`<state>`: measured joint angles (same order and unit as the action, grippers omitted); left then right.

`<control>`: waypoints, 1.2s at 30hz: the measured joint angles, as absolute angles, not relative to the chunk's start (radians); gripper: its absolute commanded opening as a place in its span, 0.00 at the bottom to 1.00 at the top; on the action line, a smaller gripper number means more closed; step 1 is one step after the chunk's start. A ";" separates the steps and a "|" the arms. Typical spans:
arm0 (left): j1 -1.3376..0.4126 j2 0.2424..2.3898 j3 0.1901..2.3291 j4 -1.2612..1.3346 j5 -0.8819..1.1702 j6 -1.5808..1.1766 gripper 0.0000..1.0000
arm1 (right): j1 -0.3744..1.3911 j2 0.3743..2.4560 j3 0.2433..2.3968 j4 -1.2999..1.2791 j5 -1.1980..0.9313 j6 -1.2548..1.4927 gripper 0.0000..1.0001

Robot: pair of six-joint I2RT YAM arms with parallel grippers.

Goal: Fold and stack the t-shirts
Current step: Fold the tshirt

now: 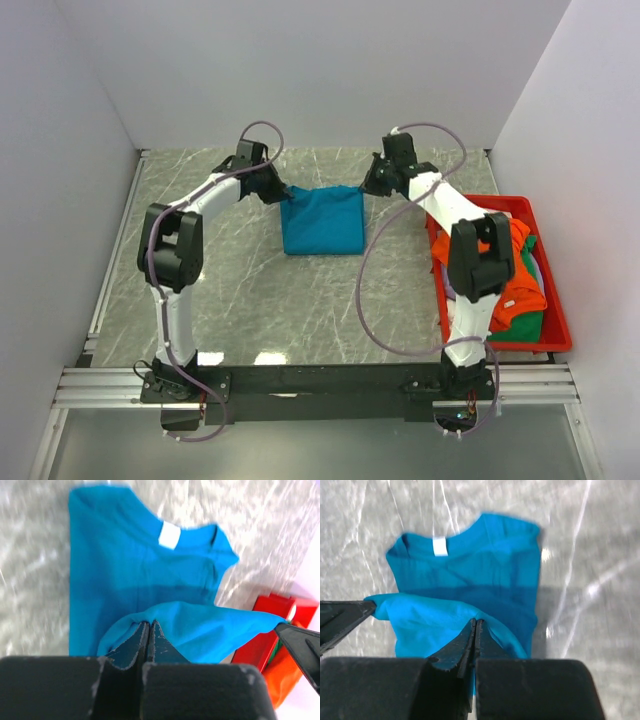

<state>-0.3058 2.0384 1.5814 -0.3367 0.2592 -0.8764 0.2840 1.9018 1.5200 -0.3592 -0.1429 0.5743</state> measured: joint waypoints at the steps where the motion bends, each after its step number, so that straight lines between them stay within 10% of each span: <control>1: -0.299 2.058 1.603 -0.339 0.260 -0.876 0.01 | 0.280 1.932 1.557 -0.361 -0.149 0.570 0.00; 8: -0.250 2.224 1.781 -0.335 0.274 -0.873 0.02 | 0.265 2.181 1.836 -0.364 -0.197 0.543 0.10; 14: -0.202 2.303 1.843 -0.294 0.310 -0.854 0.51 | 0.253 2.346 2.020 -0.394 -0.222 0.535 0.51; 18: -0.170 2.318 1.880 -0.258 0.325 -0.841 0.65 | 0.238 2.358 2.052 -0.427 -0.223 0.525 0.59; 24: -0.139 2.202 1.725 -0.180 0.336 -0.845 0.47 | 0.234 2.222 1.909 -0.406 -0.196 0.522 0.59; 29: -0.208 2.076 1.591 -0.131 0.325 -0.870 0.13 | 0.273 2.061 1.737 -0.362 -0.188 0.524 0.57; 36: -0.326 2.111 1.601 -0.115 0.326 -0.878 0.11 | 0.391 2.038 1.656 -0.306 -0.201 0.526 0.56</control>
